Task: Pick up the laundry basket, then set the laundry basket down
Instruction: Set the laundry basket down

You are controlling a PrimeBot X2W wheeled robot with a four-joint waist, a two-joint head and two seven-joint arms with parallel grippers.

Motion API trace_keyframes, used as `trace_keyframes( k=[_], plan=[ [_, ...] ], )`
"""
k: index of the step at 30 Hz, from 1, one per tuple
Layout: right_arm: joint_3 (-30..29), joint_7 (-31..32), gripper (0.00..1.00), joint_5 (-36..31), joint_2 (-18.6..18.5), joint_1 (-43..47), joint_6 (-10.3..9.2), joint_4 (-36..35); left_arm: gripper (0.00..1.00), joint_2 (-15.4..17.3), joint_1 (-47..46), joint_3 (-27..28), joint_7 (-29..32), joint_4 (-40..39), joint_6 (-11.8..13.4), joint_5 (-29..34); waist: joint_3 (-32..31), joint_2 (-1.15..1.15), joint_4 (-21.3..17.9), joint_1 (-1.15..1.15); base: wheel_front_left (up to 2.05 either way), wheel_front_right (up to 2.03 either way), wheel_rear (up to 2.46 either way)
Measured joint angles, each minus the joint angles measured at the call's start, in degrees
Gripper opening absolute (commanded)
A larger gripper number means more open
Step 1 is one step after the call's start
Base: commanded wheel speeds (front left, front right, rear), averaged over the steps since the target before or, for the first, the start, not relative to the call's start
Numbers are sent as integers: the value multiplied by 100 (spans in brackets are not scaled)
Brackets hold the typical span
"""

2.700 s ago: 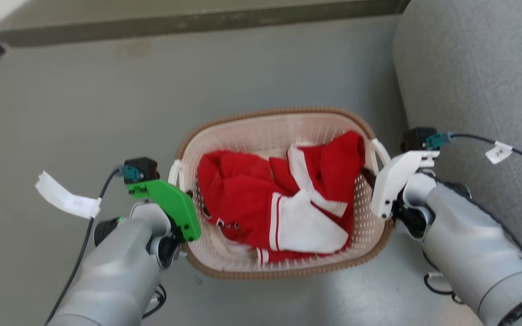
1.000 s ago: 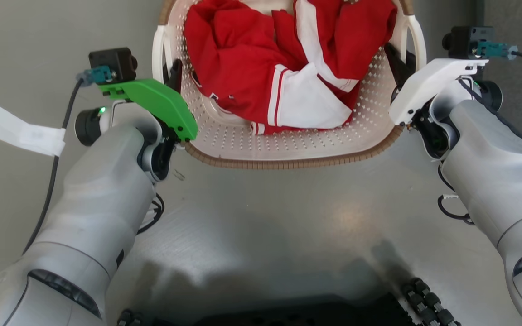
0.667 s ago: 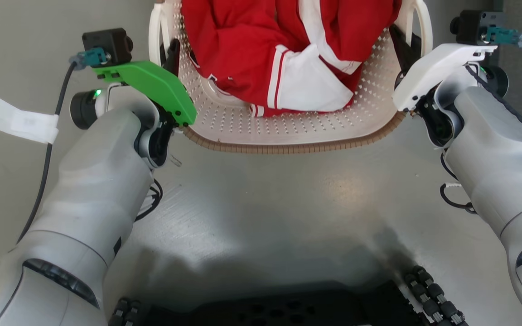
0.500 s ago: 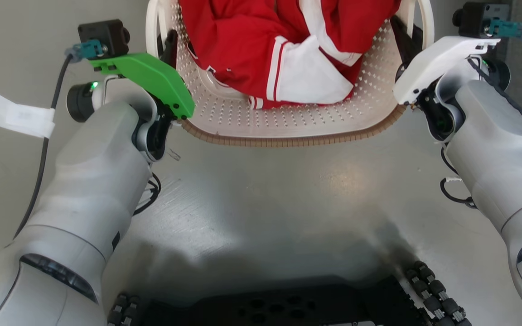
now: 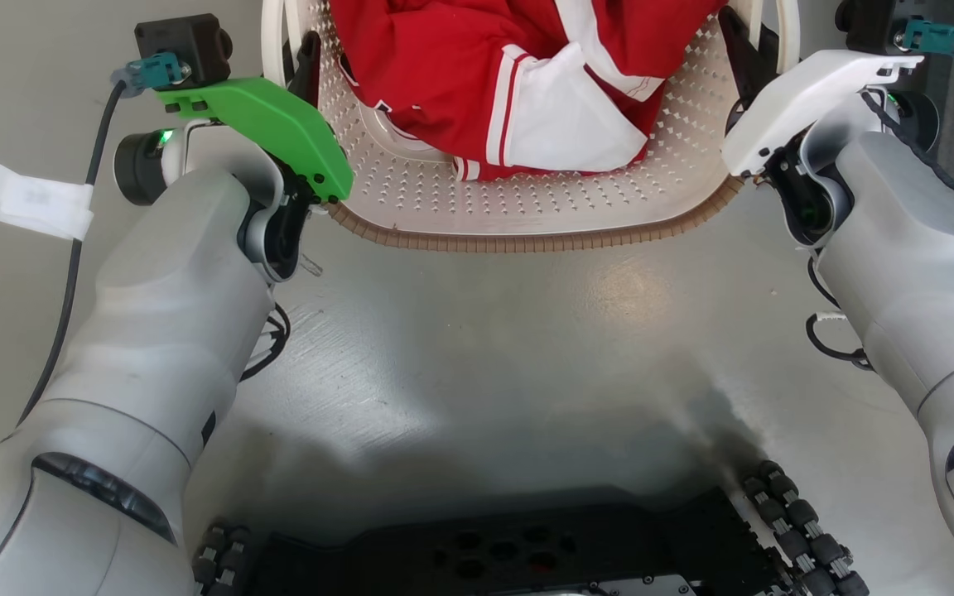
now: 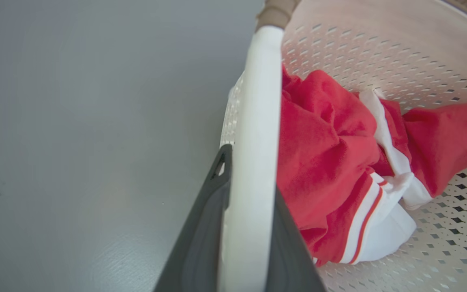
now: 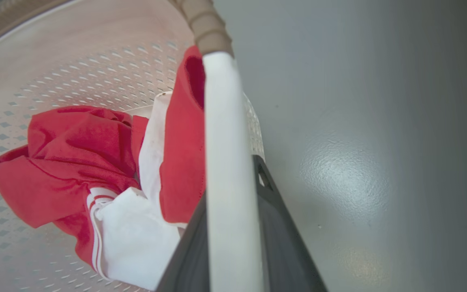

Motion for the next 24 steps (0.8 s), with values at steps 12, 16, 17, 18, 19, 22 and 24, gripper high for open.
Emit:
trace_keyframes(
  k=[12,16,17,18,19,22,24],
  plan=[
    [3,-60,100,9,-41,-97,9,111,100,37,-27,-25,-44,52,-34,-102,72,0,-17,0,0,0,0],
    [0,-85,100,9,-49,-97,9,188,100,38,-29,-36,-44,57,-76,-115,78,0,-18,0,0,0,0],
    [0,-85,100,9,-48,-97,9,199,100,38,-30,-41,-44,63,-76,-116,78,0,-18,0,0,0,0],
    [0,-89,100,9,-47,-97,9,212,100,38,-30,-51,-44,75,-77,-116,76,0,-17,0,0,0,0],
    [0,-99,100,9,-47,-97,9,222,100,38,-30,-60,-44,89,-77,-116,73,0,-16,0,0,0,0],
    [1,-100,100,9,-45,-97,9,249,100,38,-31,-75,-44,130,-78,-116,57,0,-15,0,0,0,0],
    [11,-100,100,9,-29,-97,9,272,100,37,-32,-111,-76,177,-83,-115,26,0,-14,0,0,0,0]
  ],
)
